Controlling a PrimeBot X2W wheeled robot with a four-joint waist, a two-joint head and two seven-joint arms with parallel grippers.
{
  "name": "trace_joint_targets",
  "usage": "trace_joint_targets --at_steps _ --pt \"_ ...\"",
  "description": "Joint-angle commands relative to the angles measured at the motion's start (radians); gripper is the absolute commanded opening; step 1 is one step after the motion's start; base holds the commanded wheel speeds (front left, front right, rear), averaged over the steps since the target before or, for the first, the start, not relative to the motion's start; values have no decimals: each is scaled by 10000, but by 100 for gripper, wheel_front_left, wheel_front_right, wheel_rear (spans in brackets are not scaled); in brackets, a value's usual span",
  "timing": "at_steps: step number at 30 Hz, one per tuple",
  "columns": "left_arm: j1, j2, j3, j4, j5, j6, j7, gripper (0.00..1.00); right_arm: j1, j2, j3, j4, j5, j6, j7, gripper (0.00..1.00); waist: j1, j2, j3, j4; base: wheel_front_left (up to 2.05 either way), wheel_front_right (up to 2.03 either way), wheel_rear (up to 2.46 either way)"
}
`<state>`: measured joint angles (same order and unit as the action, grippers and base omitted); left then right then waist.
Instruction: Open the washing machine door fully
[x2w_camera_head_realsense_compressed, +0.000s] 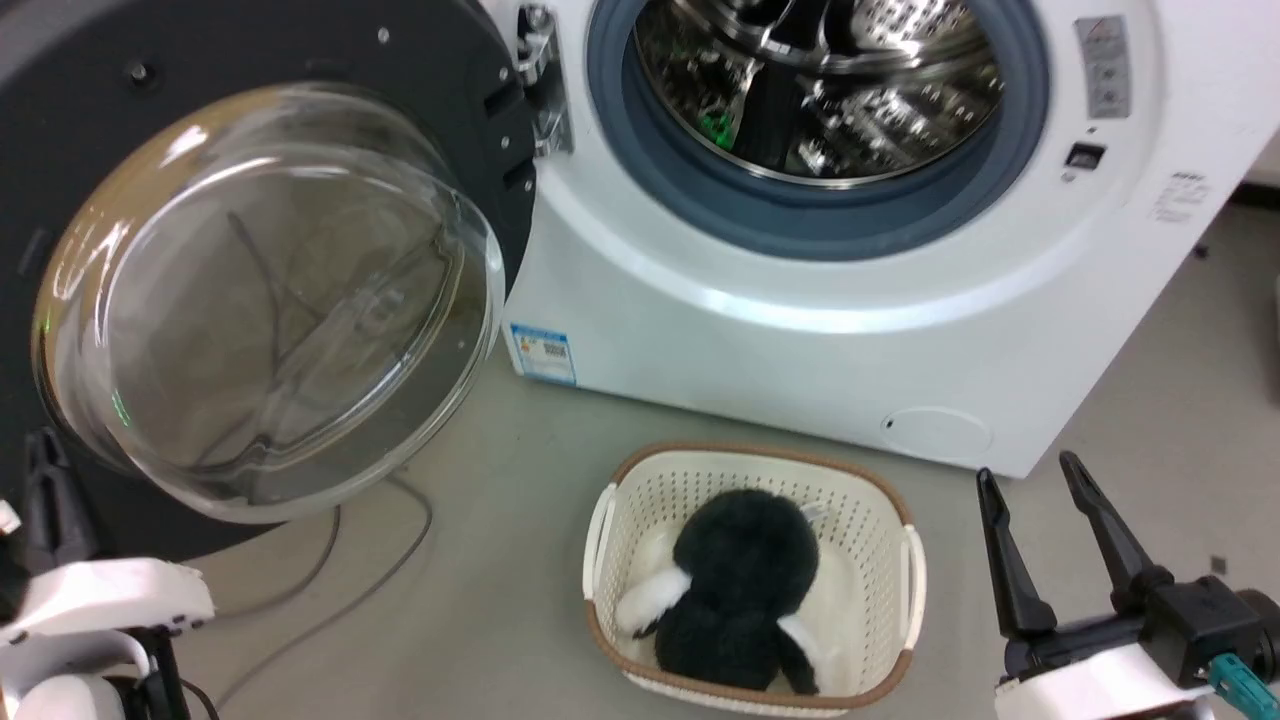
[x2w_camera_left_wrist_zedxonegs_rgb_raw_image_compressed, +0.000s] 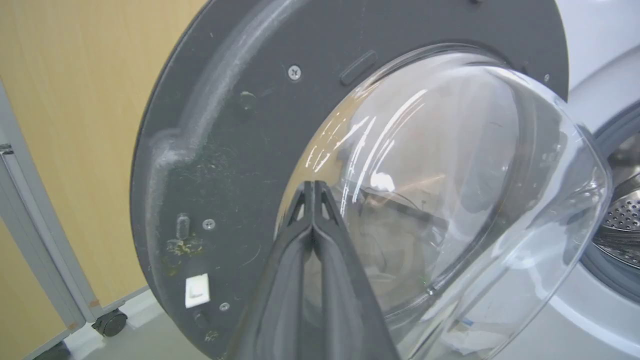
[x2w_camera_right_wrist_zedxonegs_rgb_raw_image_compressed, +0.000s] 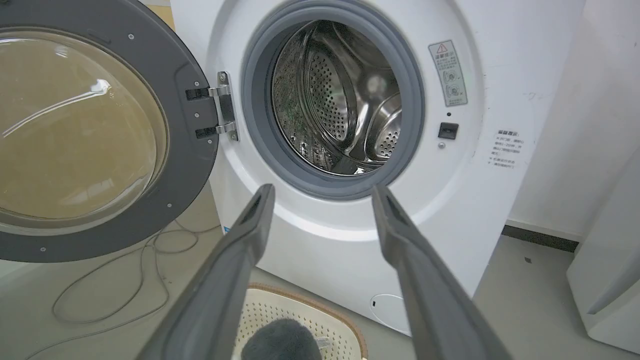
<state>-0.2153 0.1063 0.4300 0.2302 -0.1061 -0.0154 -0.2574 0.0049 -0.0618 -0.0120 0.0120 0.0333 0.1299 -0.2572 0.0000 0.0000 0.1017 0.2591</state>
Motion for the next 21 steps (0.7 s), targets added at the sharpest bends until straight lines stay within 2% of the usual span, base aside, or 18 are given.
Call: trace_joint_targets --at_steps 1,3,4,5,13,21 --pt "130 -15 -25 -71 55 -54 -44 0 97 44 -26 -44 -12 8 -46 100 0 0 -150 -76 0 0 0" --pt "306 -72 -126 -283 151 -132 -44 0 194 67 -57 -50 -2 8 -46 100 0 0 -291 -146 0 0 0" --pt "420 -117 -199 -411 211 -154 -44 61 241 76 -71 -49 3 8 -46 100 0 0 -363 -185 0 0 0" --pt "520 -146 -276 -580 279 -190 -44 100 290 84 -93 -53 9 8 -46 100 0 0 -430 -220 0 0 0" --pt "1283 -367 -978 -1302 587 -358 -44 100 564 111 -156 -75 88 8 -46 100 0 0 -786 -628 0 0 0" --pt "1805 -505 -1791 -1925 523 -478 -44 100 632 114 -228 -216 143 8 -46 100 0 0 -953 -1318 0 0 0"
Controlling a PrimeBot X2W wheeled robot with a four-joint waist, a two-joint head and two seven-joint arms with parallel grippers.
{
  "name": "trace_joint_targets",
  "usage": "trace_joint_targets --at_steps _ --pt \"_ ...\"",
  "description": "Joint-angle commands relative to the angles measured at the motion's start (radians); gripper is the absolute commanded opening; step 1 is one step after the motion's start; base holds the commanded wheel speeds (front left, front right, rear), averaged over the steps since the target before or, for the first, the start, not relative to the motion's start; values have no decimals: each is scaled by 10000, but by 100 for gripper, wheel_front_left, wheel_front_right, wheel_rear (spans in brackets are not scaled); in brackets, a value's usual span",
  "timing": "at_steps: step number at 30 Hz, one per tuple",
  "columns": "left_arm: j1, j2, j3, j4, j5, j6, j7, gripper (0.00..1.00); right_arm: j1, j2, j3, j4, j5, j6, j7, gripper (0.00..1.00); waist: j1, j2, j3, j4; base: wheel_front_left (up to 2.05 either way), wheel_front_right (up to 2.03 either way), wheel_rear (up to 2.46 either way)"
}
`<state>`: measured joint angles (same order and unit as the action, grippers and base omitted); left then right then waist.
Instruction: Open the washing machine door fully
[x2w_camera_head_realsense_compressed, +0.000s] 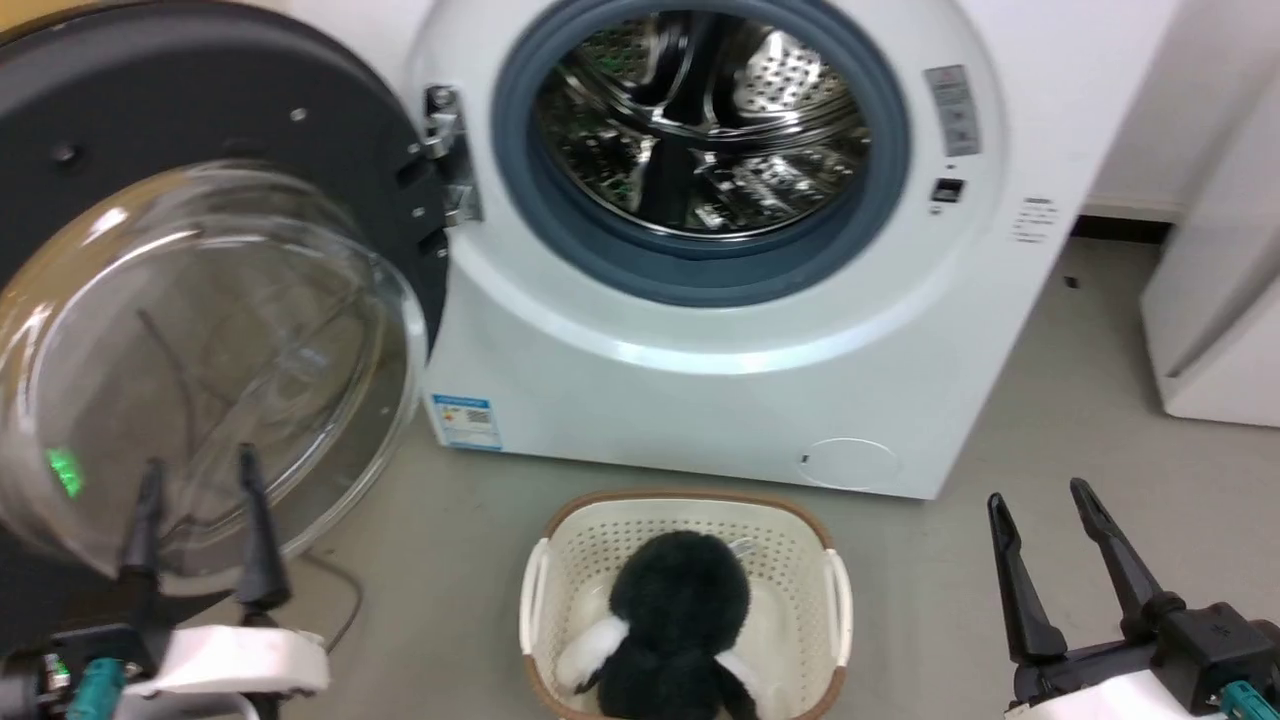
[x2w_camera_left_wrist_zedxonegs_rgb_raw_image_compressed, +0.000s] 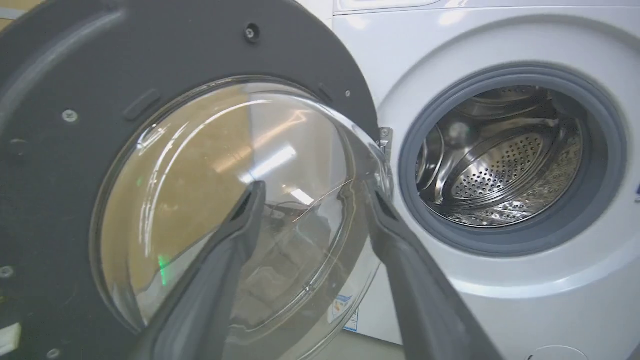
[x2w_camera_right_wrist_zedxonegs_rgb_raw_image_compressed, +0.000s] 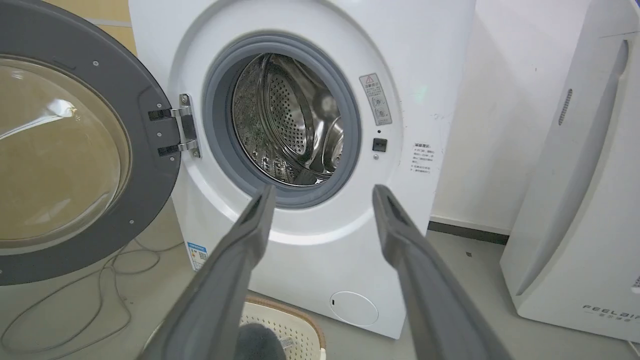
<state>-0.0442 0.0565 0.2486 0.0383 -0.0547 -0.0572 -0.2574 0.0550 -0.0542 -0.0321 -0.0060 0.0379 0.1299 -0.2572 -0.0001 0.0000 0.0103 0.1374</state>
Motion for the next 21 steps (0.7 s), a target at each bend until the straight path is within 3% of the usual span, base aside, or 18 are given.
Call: trace_joint_targets --at_steps 1,11,19,20,21 --pt "167 -15 -77 -32 -20 -86 -44 100 137 38 -33 -45 101 8 -46 100 1 0 -63 -205 0 0 0" --pt "659 -54 -991 60 -161 -223 -44 100 312 38 -197 -153 171 8 -46 100 1 0 -218 -1067 0 0 0" --pt "834 -60 -1268 215 -348 -28 -44 100 482 39 -275 -185 205 8 -46 100 1 0 -232 -1485 0 0 0" --pt "714 -67 -1274 213 -347 -25 1 0 386 4 -268 -132 125 0 1 0 1 0 -233 -1477 0 0 0" --pt "720 -67 -1280 227 -348 4 18 0 397 2 -268 -121 132 0 7 0 1 0 -231 -1493 0 0 0"
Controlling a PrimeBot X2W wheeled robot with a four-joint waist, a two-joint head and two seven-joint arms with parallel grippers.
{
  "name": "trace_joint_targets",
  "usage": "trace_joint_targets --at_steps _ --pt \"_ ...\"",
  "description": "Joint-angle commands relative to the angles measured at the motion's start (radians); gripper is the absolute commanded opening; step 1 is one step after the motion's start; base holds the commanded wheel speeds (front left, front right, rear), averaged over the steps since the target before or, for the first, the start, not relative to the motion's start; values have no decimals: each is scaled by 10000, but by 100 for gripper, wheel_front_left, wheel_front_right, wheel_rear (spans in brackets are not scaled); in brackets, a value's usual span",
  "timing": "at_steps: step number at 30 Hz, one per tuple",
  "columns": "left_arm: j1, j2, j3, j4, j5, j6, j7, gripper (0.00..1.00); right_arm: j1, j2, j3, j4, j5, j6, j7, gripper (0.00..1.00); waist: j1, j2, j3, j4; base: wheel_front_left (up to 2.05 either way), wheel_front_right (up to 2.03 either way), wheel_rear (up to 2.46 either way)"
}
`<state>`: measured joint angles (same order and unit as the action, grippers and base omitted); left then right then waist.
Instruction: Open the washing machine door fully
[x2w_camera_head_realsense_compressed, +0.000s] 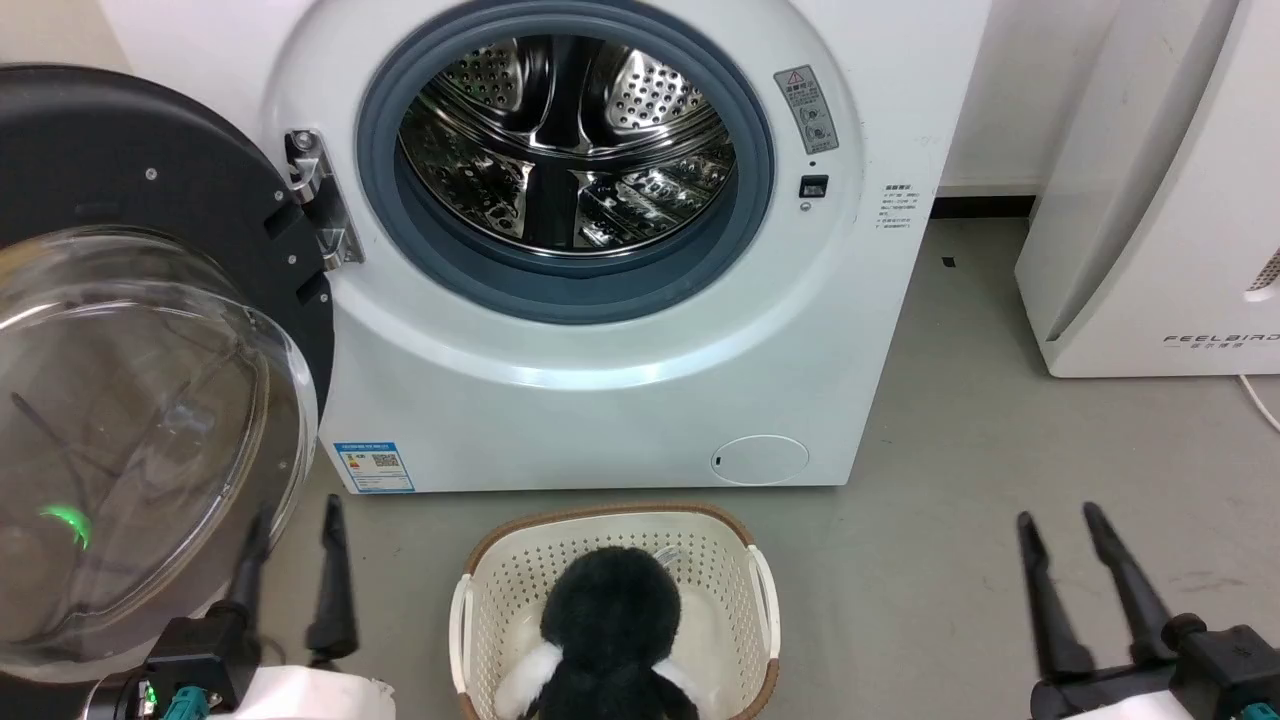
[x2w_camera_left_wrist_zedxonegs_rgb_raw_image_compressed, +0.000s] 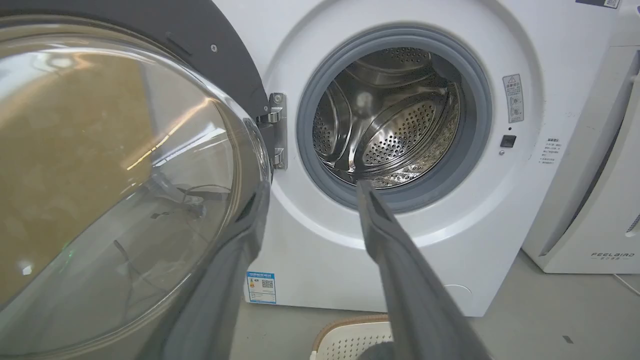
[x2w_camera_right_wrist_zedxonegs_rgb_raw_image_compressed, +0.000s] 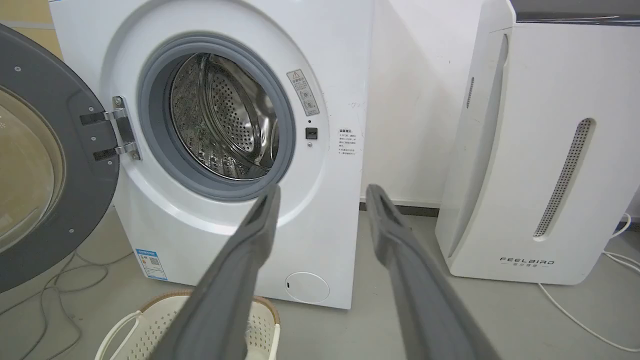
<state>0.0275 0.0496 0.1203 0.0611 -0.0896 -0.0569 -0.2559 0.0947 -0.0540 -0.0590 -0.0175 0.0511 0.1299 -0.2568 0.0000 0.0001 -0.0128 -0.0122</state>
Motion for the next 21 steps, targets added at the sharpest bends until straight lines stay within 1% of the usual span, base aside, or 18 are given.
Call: trace_joint_targets --at_steps 1,21 --pt "-1 0 -4 -1 -1 1 4 0 -1 0 -1 0 -1 0 4 0 0 -1 0 0 0 0 0" --pt "-46 1 -209 -100 145 93 420 0 -155 6 97 30 -84 1 423 0 0 -1 21 17 0 0 0"
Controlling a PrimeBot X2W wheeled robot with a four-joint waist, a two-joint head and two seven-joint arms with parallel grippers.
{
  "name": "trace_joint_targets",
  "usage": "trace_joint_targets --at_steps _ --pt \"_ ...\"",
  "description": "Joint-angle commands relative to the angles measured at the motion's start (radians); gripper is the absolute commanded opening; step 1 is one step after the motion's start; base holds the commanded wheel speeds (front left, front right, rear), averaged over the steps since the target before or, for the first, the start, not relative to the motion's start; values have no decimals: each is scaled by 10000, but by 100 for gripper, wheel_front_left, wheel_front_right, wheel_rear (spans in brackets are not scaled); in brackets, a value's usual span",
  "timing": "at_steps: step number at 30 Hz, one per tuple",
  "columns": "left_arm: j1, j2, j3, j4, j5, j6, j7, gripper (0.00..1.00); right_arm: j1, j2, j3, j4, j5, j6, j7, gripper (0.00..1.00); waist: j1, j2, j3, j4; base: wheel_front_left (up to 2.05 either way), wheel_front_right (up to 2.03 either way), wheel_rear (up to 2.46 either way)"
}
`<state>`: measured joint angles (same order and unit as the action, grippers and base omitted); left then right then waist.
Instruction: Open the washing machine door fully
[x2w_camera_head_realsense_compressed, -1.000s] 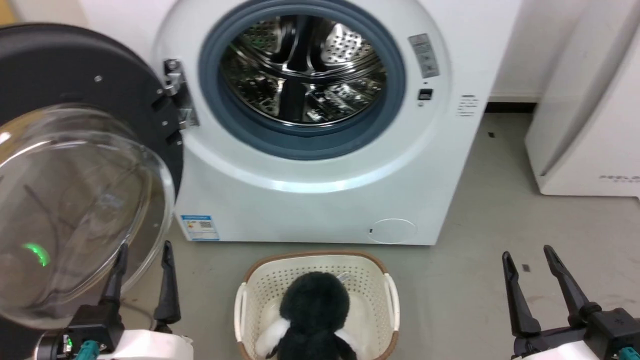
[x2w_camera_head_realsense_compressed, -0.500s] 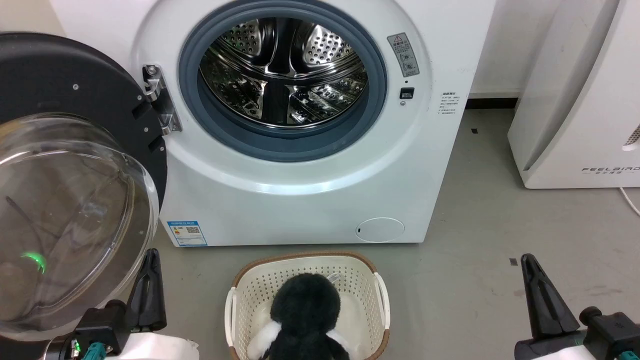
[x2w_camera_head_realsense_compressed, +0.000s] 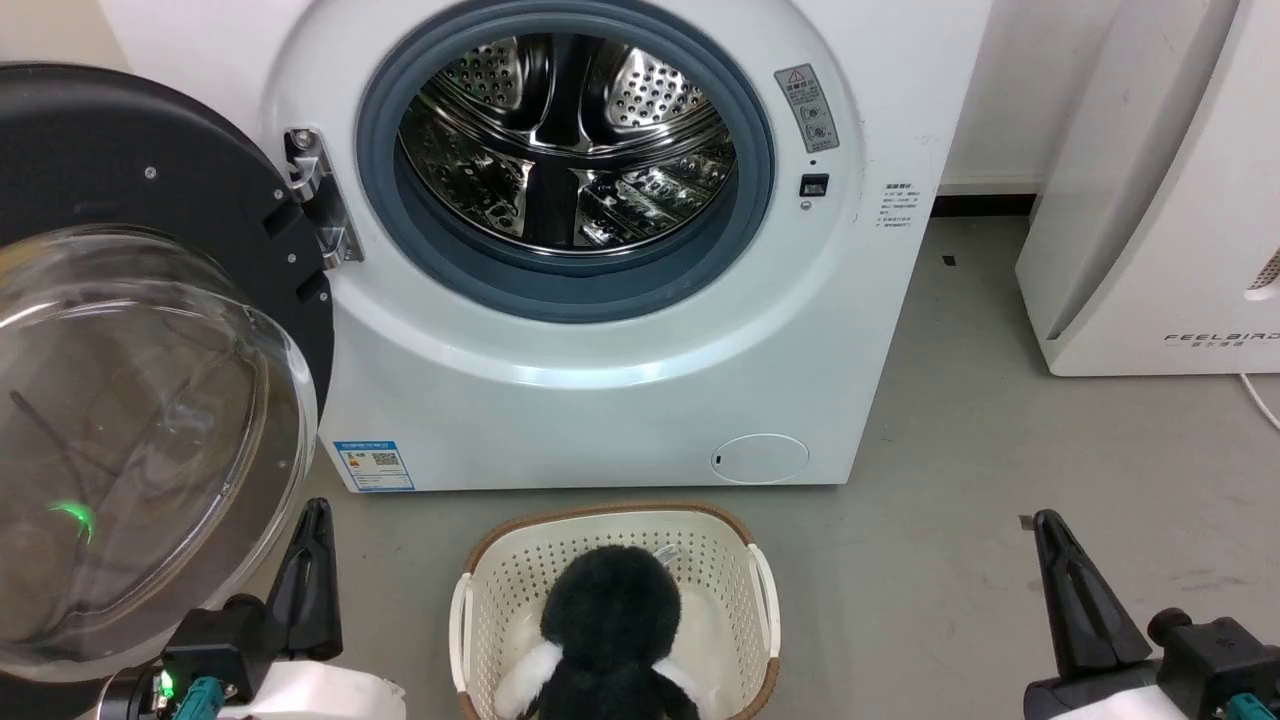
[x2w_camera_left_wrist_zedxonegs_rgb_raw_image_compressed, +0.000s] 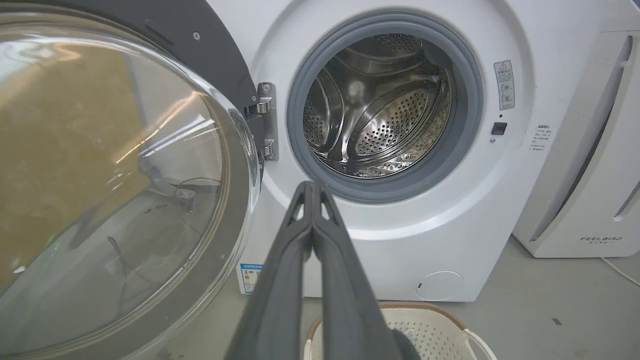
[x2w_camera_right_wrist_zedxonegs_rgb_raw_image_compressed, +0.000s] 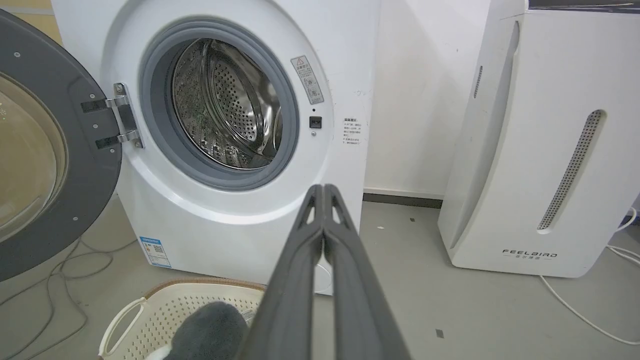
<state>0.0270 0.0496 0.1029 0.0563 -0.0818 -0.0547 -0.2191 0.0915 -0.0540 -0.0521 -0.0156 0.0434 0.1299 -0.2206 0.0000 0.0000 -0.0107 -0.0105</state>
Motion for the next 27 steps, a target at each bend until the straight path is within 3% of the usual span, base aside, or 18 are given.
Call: trace_joint_targets --at_steps 1,27 --pt "-43 1 -44 -57 74 77 72 0 -131 6 32 13 -11 1 81 0 0 0 1 2 0 0 0" --pt "-98 3 -281 -179 253 190 582 0 -320 14 150 47 -113 3 593 0 0 0 27 27 0 0 0"
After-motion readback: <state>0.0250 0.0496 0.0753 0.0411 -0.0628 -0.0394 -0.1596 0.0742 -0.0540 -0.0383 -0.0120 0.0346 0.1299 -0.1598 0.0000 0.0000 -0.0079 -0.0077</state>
